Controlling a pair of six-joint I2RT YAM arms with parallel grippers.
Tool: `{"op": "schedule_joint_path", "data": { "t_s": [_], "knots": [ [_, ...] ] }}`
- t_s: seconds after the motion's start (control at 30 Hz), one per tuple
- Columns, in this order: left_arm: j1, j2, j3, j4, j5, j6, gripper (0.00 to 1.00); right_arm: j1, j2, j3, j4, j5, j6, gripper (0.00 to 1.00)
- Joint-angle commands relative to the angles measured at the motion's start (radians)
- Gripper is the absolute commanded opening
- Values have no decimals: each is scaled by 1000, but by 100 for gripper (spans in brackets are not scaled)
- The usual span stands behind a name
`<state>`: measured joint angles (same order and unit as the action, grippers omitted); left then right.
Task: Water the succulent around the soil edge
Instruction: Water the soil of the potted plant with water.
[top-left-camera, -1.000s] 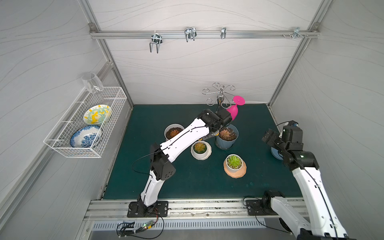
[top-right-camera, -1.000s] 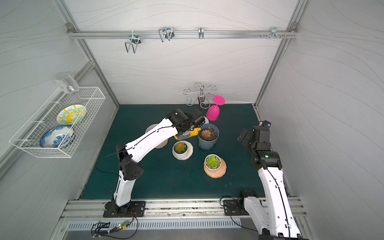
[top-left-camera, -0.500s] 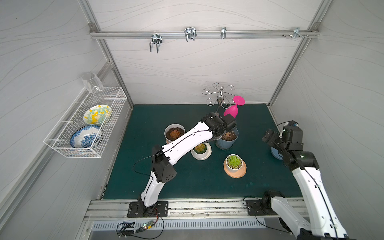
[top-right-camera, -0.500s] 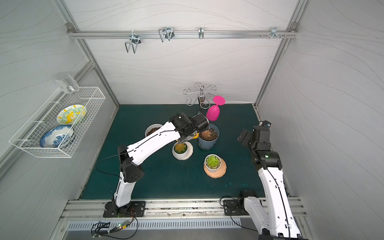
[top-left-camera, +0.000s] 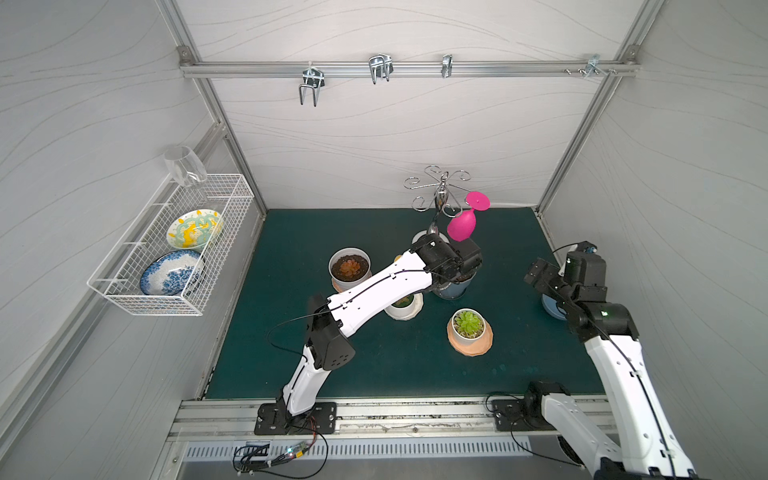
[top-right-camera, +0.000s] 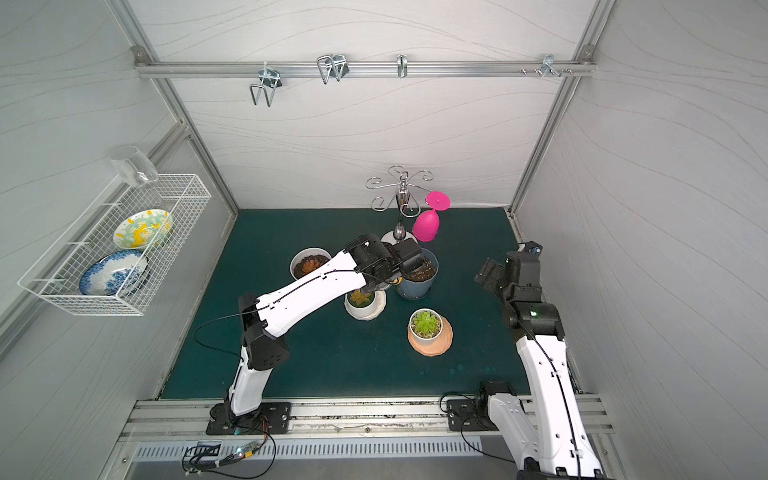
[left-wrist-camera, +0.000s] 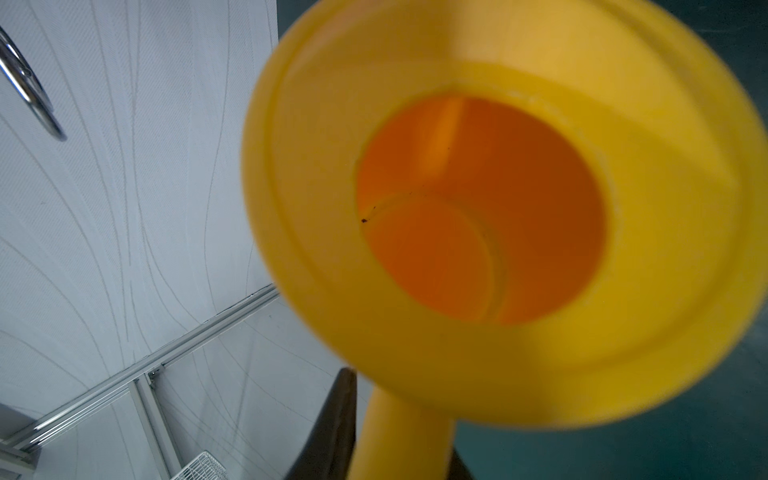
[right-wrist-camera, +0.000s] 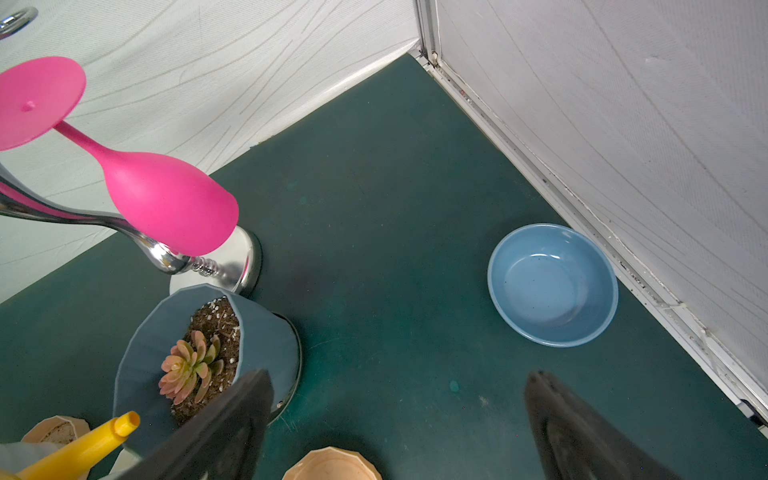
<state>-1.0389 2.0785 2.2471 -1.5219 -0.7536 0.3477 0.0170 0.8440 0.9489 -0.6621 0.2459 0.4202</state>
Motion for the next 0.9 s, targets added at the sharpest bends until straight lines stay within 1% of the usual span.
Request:
{"op": "schedule_joint_path", "data": {
  "t_s": [0.0,0.4,0.6,0.87],
  "knots": [
    [-24,10,13,-4,-40,13,0,-8,-11,11,2,-5,9,99],
    [-60,48,53,26,-76,66,0,-8,-10,16,2,-13,12,99],
    [-71,82,103,53,-91,106,0,-7,-12,19,0,-13,11,99],
    [-82,114,125,139,-121,166,0,-8,-13,14,1,-16,11,99]
  ]
}}
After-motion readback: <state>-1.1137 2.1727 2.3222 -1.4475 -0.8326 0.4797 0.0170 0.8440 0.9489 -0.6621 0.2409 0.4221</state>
